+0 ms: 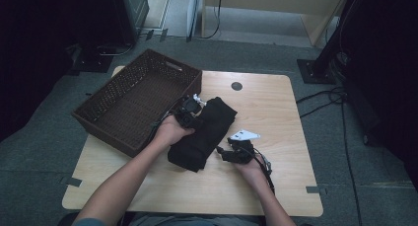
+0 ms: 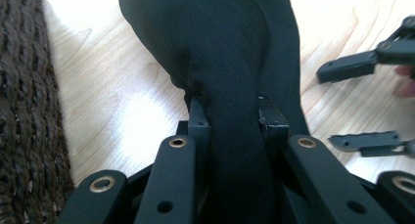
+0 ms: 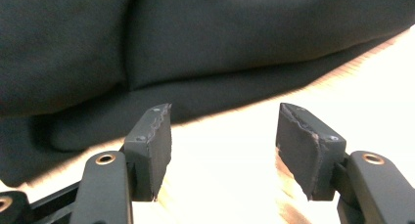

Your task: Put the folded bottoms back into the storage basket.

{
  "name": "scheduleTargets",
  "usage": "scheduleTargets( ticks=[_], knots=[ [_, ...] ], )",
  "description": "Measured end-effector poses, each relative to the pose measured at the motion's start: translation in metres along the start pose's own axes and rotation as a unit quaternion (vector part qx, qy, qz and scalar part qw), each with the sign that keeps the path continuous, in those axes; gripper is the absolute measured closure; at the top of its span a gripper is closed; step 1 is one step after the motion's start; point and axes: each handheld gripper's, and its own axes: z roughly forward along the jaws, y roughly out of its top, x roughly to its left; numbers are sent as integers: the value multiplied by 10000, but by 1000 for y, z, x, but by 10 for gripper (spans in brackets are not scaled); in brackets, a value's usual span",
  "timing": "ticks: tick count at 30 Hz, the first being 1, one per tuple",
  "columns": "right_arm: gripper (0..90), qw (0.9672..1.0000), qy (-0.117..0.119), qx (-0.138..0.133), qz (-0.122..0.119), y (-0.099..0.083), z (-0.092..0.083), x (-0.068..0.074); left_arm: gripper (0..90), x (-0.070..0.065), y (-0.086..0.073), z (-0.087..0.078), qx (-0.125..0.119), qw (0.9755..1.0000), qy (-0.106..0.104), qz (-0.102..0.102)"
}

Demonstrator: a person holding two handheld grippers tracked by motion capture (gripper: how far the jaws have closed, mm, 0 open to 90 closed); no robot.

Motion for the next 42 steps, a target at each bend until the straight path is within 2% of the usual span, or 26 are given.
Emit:
scheduleTargets(
  ticks=[4,10,20,25,33,42],
  knots=[
    [384,10000,-37,34,-6,0,3,-1,742,4,2,-7,-19,10000,21,-12],
    [386,9999,-81,43,-50,0,3,0,743,10,8,-19,-62,9999,-70,-81],
    [375,9997,-173,85,-173,0,4,3,745,15,22,-46,-196,9998,-60,-21],
    [375,9993,-250,120,-259,0,4,6,746,19,28,-58,-239,9997,32,22],
    [374,9992,-282,128,-266,1,4,7,746,26,40,-90,-402,9992,39,27],
    [364,9987,-344,158,-331,1,5,9,746,43,48,-130,-556,9983,101,-146]
  ],
)
